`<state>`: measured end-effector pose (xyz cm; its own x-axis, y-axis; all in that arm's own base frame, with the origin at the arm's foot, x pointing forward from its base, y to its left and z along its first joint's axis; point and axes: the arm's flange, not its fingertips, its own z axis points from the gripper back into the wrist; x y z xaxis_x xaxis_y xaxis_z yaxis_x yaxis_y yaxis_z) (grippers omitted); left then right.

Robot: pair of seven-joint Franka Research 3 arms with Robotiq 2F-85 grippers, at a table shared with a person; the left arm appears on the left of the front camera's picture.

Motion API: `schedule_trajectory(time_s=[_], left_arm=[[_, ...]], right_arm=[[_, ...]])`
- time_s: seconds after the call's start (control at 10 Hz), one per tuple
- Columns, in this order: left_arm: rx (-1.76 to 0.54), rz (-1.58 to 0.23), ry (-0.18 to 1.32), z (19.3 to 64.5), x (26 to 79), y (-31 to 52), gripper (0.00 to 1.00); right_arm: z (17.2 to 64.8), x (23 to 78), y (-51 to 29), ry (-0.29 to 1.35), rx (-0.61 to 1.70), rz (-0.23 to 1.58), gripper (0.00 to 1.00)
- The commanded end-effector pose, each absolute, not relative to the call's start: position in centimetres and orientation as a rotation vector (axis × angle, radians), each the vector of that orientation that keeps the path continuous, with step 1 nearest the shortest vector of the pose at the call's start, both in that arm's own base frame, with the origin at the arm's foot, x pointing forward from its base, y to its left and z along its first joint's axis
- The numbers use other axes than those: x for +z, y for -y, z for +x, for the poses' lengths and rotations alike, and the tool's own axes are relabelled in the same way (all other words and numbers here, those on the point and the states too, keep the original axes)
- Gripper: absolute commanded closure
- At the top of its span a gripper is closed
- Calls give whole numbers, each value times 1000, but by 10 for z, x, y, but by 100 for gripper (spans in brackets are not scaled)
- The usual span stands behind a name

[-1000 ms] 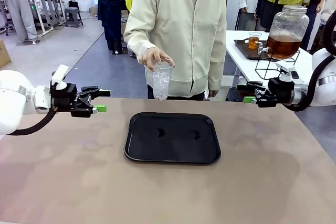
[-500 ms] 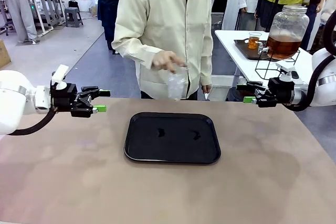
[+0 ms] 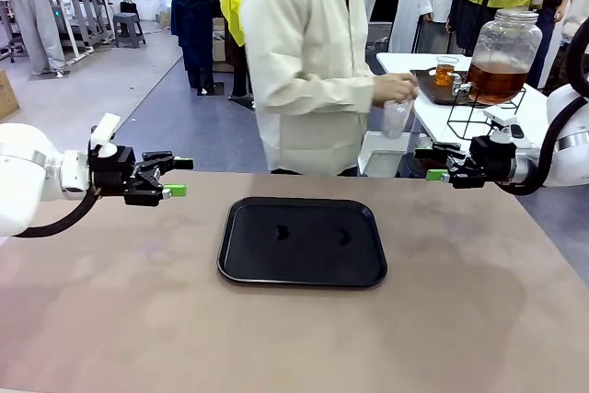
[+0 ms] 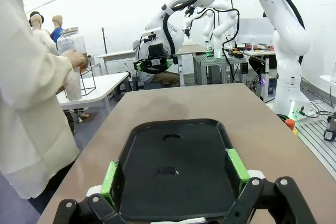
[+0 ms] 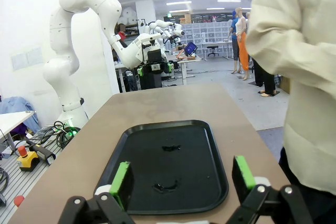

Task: Pour the drink into the iced cup.
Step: Open the gripper to release the iced cup you were holding.

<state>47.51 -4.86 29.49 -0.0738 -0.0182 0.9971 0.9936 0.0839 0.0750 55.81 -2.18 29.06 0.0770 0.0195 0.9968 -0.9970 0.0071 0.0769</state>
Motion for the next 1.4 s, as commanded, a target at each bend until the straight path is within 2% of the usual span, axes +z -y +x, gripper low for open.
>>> schedule_trajectory(time_s=[0.0, 1.3], left_arm=[[-1210, -1091, 1290, 477, 297, 49, 0], [-1210, -1091, 1290, 477, 297, 49, 0]], right_arm=[[558, 293, 21, 1139, 1157, 1227, 0], [558, 293, 21, 1139, 1157, 1227, 0]])
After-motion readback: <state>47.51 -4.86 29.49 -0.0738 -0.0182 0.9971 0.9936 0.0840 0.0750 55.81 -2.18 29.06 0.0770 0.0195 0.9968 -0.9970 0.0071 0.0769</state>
